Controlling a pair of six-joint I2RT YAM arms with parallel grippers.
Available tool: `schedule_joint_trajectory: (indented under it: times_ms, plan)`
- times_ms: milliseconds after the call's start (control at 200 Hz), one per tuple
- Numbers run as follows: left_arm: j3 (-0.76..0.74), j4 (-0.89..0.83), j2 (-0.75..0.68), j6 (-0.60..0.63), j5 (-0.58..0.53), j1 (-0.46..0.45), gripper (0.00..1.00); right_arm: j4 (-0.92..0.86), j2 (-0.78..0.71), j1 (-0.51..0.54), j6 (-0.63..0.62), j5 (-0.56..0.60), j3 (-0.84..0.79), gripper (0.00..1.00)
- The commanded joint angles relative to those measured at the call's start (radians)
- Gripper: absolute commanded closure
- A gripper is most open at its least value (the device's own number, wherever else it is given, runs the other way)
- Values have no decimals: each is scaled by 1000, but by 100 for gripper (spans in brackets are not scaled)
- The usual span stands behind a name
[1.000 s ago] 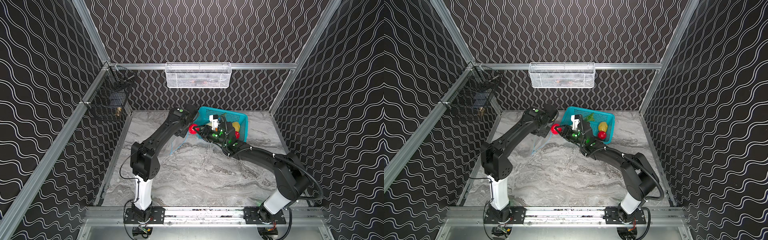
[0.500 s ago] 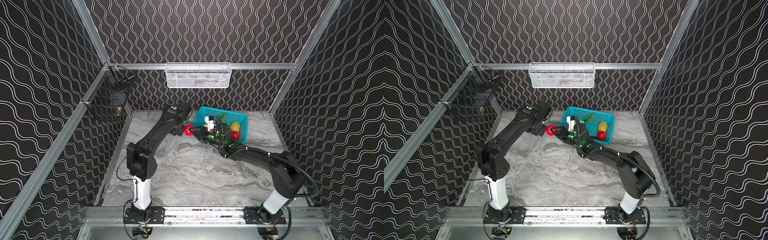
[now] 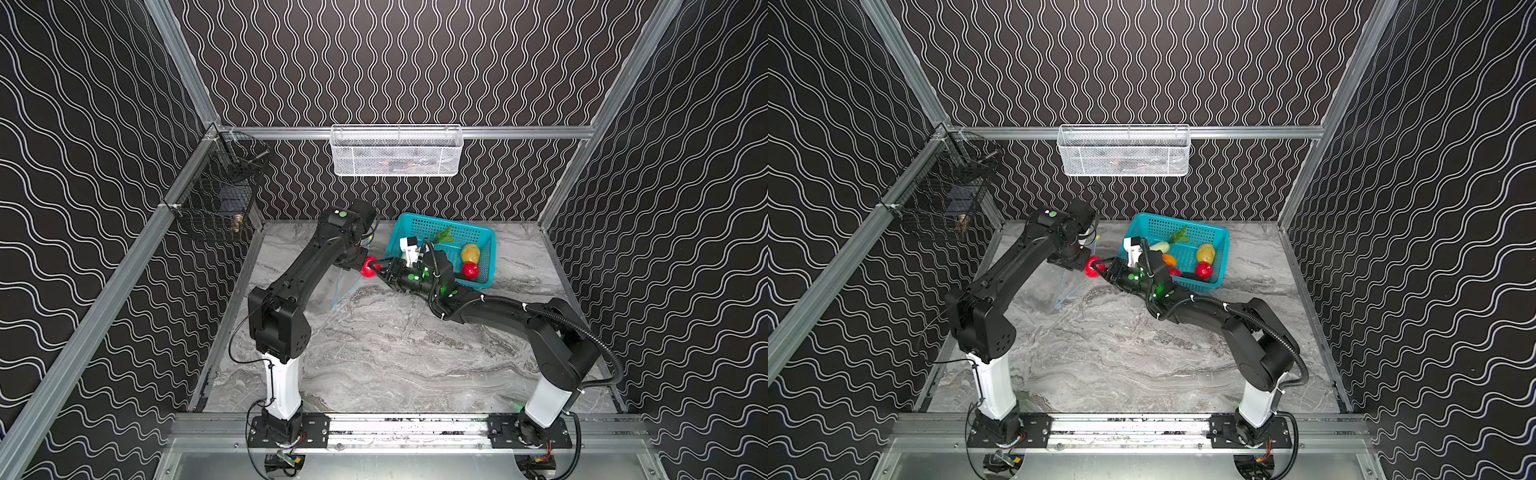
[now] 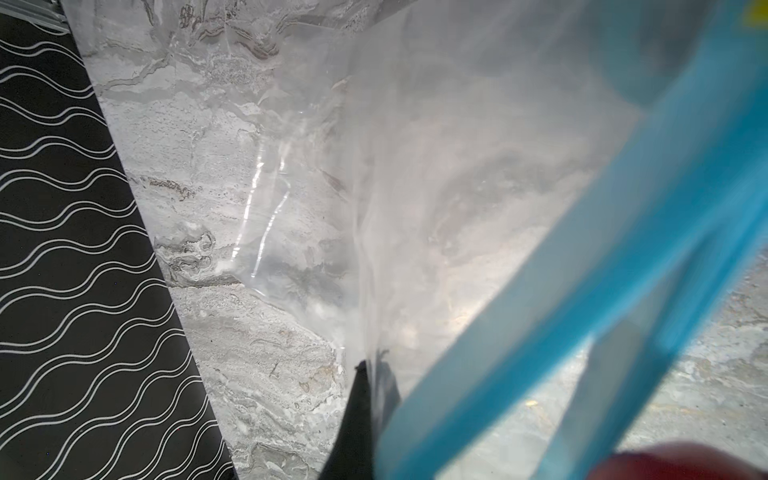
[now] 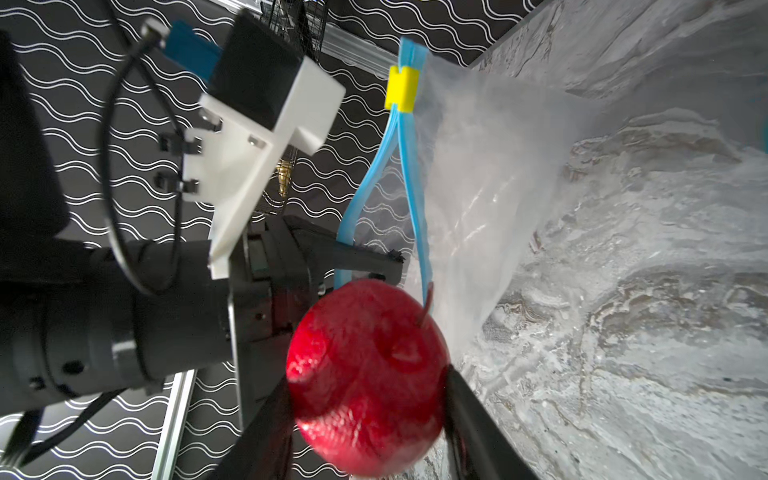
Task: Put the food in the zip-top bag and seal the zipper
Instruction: 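Carry the red apple with the right gripper toward the bag held by the left gripper, then lower the red apple into the open bag mouth with the right gripper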
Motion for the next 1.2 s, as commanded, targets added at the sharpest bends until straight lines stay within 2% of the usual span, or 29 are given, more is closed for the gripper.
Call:
schedule_joint_trajectory:
  times_ms: [0,260,490,831,1031,1196]
  plan:
    - [-6,1,-8,28,78,0,100,103,8,13,-5,-21,18,70]
    - [-9,2,-18,39,116,2,100,138,37,36,-43,-15,33,71]
    - [-4,-1,-20,46,122,1,100,-39,69,44,-74,30,105,71]
    - [-1,-4,-32,56,128,1,100,-161,84,45,-95,88,135,67]
    - [9,-2,-37,65,60,-1,100,-280,98,47,-123,122,194,63]
    - [73,-36,-18,68,-17,0,100,-366,117,47,-135,140,247,61]
